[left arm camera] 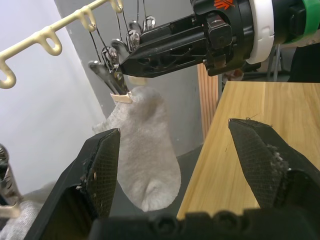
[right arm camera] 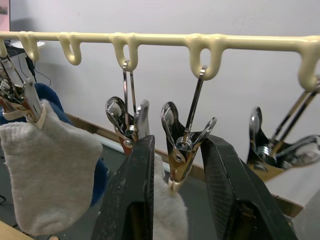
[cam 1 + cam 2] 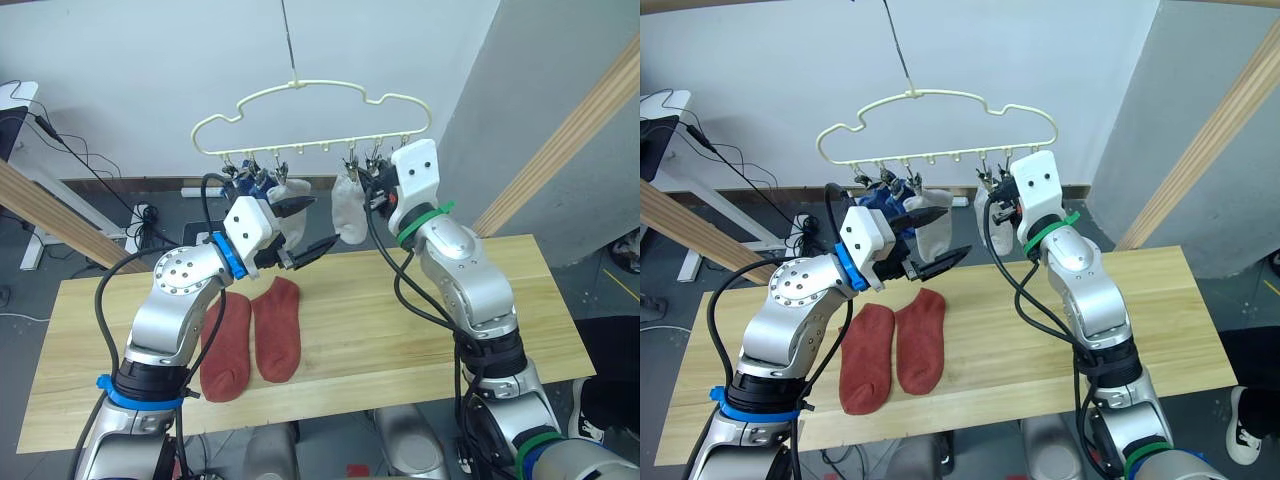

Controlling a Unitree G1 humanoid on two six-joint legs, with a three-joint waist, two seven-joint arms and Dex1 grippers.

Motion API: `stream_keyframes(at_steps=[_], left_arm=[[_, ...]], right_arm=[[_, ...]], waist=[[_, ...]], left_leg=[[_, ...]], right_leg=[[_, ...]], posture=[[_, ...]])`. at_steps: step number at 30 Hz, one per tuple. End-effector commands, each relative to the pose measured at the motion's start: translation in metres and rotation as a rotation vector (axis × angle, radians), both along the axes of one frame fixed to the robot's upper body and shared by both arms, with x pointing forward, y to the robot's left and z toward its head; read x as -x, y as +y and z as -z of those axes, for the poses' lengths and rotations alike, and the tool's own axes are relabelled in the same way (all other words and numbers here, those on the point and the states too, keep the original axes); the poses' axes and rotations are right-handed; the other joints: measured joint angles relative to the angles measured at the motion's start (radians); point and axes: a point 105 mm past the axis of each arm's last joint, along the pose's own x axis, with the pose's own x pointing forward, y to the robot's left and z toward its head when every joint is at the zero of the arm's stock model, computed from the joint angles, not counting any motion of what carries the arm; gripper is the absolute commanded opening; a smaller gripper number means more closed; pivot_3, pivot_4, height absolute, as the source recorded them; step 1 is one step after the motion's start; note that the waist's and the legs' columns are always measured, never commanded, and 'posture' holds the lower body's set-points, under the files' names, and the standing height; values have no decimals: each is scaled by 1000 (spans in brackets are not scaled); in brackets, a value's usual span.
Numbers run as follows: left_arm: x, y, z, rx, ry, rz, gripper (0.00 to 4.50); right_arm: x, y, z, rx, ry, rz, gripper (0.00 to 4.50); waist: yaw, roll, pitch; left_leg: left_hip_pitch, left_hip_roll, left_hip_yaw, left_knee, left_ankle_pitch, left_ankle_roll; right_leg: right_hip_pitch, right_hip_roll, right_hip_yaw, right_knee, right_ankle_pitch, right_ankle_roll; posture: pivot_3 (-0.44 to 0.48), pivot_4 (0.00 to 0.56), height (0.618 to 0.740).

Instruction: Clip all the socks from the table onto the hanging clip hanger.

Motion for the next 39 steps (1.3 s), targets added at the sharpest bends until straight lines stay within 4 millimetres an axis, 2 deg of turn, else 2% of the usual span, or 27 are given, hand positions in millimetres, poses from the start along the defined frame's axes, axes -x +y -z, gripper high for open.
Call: stream_keyframes(at_steps=[1,17,28,39], left_arm=[[3,-4,-7,3,-42,14,3821],[2,-5,-4,-1,-45,9,3821],[3,-5,-3,-2,-42,6,3821],[4,-6,0,-6,-36,9,3821]], right_arm=[[5,3,-16,-28,-70,-15,1429],[5,7,-15,-10,-73,-31,1429],[-1,15,-19,12,-106,-56,1429],[-4,15,-22,0,-127,-47,1429]], waist=[[0,0,0],[0,0,0],[0,0,0],[0,0,0]], left_leg=[[0,0,0,0,0,0],[0,0,0,0,0,0],[0,0,0,0,0,0],[0,0,0,0,0,0]], right_leg=[[0,0,0,0,0,0],[0,0,0,0,0,0],[0,0,0,1,0,0],[0,0,0,1,0,0]], posture=[[-210,285,740],[-210,286,740],[-204,286,740],[-200,286,740]])
